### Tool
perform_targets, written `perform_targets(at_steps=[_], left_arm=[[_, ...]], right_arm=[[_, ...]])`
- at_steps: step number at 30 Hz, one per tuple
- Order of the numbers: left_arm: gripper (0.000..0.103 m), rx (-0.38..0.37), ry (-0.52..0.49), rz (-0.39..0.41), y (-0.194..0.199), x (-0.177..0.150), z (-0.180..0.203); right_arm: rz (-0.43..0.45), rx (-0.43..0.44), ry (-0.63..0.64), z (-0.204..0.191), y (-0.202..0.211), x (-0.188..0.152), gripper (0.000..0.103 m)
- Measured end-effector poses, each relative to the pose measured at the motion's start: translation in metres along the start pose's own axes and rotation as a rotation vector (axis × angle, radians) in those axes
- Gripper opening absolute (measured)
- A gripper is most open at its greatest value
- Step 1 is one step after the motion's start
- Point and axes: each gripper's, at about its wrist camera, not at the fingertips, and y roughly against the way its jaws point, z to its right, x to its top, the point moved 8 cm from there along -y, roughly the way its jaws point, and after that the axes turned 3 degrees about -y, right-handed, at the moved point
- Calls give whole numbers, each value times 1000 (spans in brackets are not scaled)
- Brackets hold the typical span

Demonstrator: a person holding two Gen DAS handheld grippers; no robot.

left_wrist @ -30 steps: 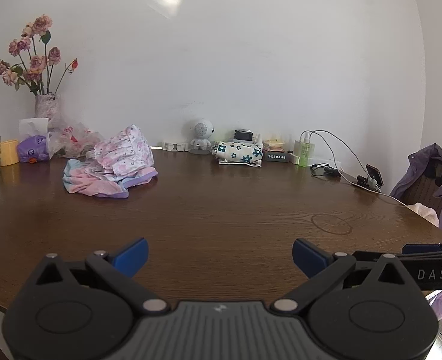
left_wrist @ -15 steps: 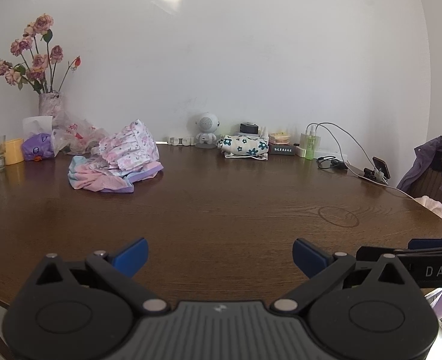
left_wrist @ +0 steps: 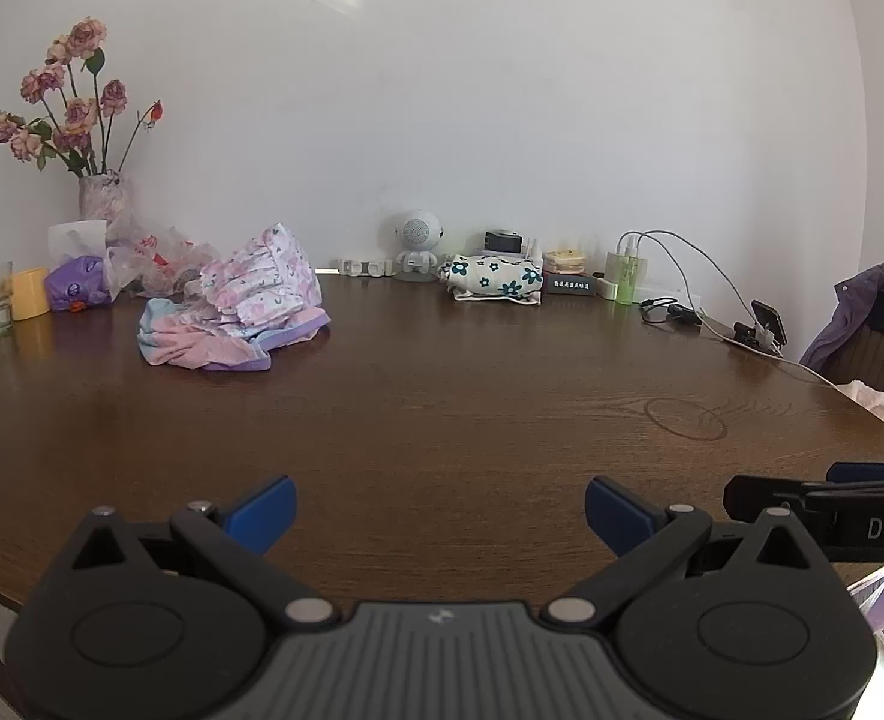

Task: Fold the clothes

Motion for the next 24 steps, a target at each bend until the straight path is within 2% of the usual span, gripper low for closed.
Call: perform_targets(at_steps=[24], left_arm=[[103, -13, 14, 0, 2, 0, -1]], right_arm=[[11, 0, 10, -3, 3, 2, 103]])
